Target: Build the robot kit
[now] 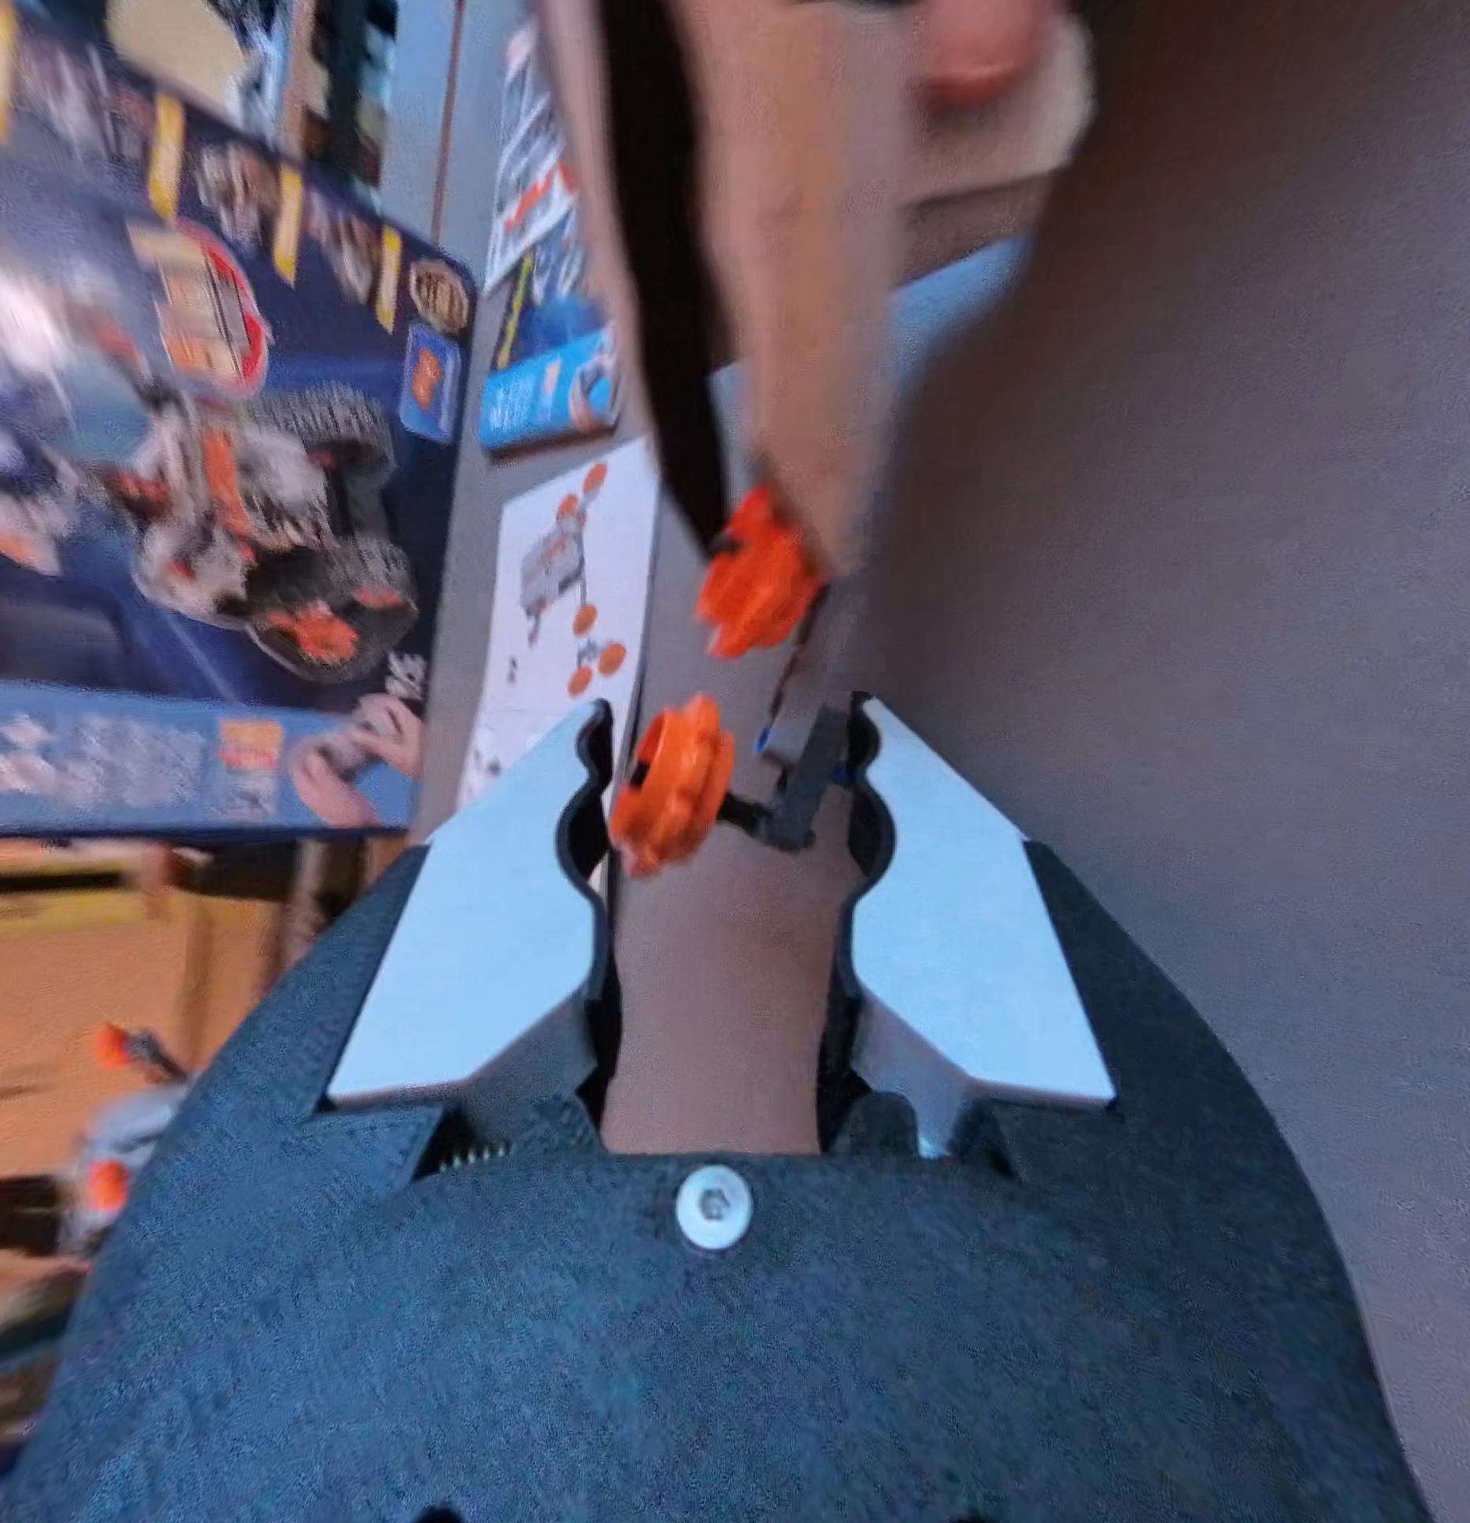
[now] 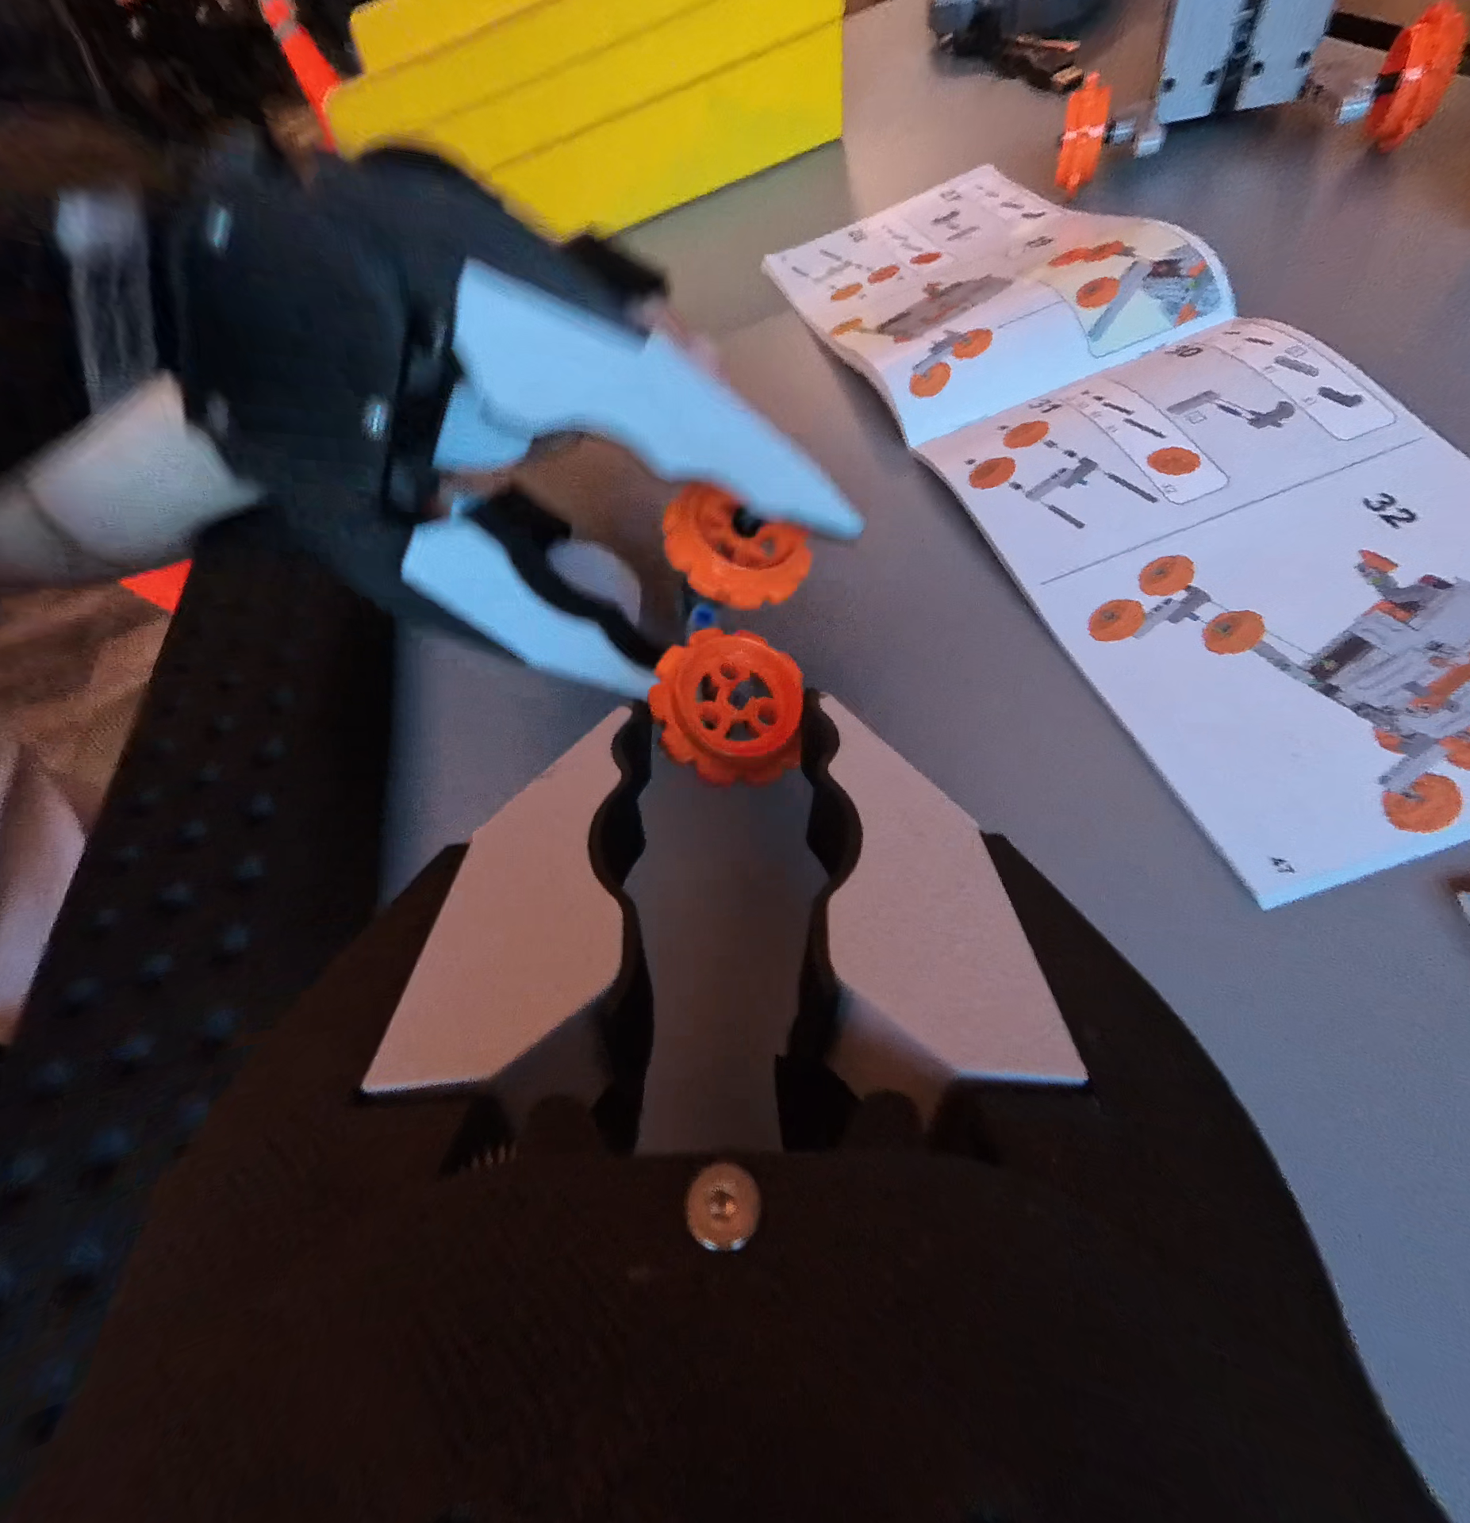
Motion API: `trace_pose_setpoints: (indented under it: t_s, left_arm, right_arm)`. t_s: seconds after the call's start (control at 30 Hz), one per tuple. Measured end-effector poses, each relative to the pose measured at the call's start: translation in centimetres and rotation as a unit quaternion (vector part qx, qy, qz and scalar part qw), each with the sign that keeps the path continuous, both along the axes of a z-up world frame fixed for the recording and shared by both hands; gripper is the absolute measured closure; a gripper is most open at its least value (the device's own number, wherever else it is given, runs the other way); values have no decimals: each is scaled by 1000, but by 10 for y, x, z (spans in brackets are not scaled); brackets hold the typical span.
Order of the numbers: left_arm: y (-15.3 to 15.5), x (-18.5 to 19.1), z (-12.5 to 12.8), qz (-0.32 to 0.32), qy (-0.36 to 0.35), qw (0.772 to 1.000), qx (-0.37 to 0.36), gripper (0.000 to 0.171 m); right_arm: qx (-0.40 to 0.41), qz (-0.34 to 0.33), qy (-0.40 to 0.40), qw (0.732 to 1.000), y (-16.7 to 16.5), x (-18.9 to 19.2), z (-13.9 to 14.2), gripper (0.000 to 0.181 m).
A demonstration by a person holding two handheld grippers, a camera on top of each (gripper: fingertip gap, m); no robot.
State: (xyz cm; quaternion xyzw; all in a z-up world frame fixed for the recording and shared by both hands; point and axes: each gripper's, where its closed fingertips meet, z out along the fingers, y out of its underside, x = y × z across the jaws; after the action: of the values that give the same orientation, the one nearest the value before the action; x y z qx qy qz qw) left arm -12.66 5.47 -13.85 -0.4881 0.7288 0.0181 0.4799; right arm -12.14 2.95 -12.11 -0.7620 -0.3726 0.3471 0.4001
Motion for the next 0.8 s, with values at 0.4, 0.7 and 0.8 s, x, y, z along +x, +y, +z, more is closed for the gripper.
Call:
trace_pose_setpoints:
  t_s: [0.4,0.7,0.8]
  left_arm:
    - [63,-127,30,199,-100,930,-293,130]
    - [50,-98,18,189,-105,920,-327,127]
    - [40,-84,3,177,-63,931,-314,123]
  right_arm:
    - [121,84,-144,979,4,6,-26,145]
    - [98,41,-189,976,8,4,-33,139]
    - [86,12,-213,973,6,5,-34,131]
